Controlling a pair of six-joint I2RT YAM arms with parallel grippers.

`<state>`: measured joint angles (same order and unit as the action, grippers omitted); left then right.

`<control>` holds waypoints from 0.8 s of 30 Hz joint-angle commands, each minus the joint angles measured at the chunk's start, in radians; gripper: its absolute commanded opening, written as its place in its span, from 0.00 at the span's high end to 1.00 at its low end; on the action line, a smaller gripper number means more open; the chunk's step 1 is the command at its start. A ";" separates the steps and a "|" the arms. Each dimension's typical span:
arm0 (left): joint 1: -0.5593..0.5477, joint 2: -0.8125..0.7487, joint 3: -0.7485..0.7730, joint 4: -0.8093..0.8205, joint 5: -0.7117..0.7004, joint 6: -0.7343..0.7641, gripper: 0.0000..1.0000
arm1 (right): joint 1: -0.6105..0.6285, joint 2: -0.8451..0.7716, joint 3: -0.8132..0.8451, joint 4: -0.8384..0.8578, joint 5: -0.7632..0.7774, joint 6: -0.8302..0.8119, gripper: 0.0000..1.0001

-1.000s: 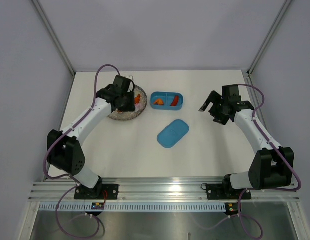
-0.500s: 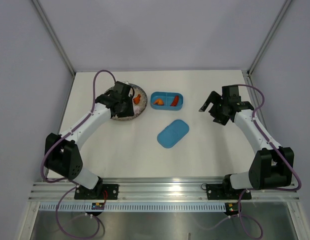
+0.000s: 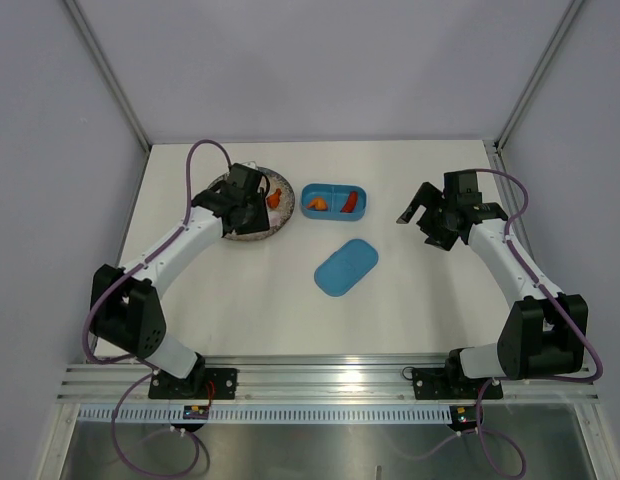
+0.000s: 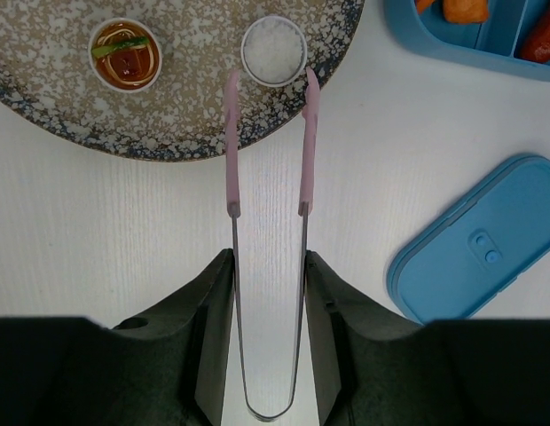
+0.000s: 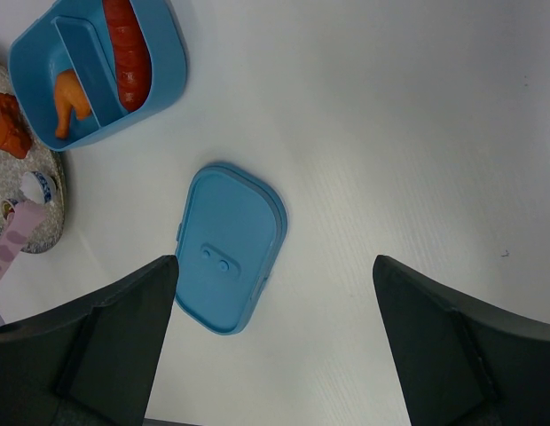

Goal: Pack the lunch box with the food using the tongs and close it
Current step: Pick up the fake food from the plate.

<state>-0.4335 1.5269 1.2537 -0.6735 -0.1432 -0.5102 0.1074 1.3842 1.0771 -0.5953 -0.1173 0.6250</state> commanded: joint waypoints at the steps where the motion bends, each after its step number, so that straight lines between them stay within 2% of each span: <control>1: -0.001 0.022 -0.002 0.074 -0.016 -0.024 0.62 | 0.002 -0.007 0.007 0.019 -0.013 -0.004 0.01; 24: 0.001 0.142 0.079 0.088 -0.048 -0.028 0.61 | 0.003 -0.010 0.010 0.009 -0.007 -0.007 0.01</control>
<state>-0.4335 1.6623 1.2827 -0.6323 -0.1604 -0.5297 0.1074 1.3842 1.0771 -0.5957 -0.1173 0.6250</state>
